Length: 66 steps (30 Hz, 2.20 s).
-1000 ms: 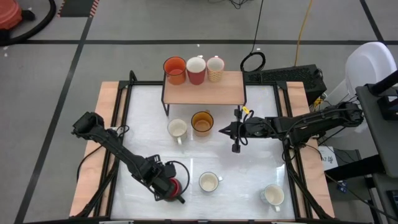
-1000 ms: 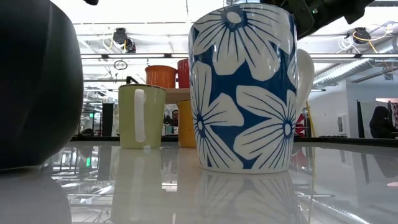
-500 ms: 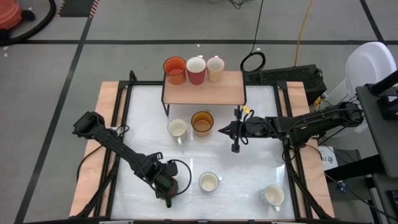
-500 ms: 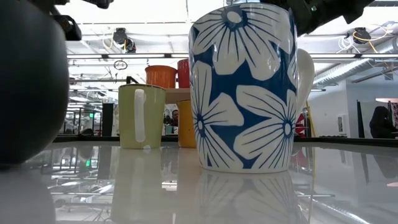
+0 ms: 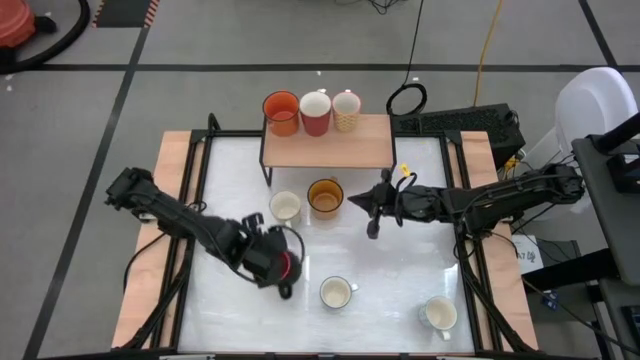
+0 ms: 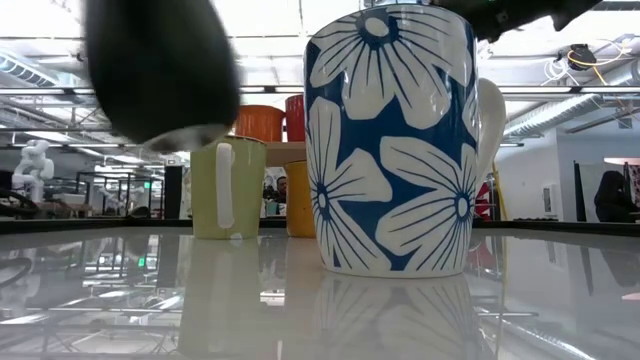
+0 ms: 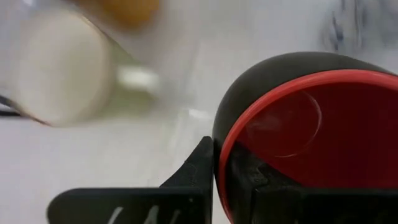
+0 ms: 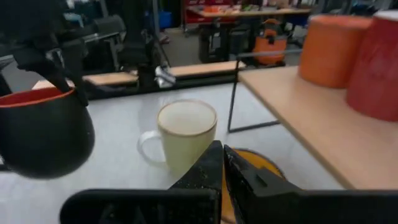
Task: Place coffee mugs
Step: Put the black mug on the shelf
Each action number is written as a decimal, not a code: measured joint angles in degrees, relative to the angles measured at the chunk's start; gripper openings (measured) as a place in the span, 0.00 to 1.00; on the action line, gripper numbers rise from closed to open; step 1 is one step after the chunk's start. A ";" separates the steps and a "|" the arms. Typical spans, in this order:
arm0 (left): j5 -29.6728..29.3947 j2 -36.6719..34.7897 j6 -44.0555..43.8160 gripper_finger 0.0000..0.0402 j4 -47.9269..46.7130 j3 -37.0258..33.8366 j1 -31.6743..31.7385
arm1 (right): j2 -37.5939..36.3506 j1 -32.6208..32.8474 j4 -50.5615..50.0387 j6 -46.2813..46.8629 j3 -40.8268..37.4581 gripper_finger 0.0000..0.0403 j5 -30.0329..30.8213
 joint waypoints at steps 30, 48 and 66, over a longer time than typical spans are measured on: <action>-20.08 -5.19 9.82 0.04 16.11 0.15 14.72 | 24.10 17.78 14.14 -49.29 17.87 0.41 29.38; -23.83 -5.19 2.20 0.04 15.62 0.15 19.19 | 24.72 19.01 11.19 -50.69 19.21 0.49 39.26; -23.98 -5.19 2.00 0.05 20.19 0.15 20.46 | 24.70 13.48 7.74 -36.01 18.53 0.49 42.80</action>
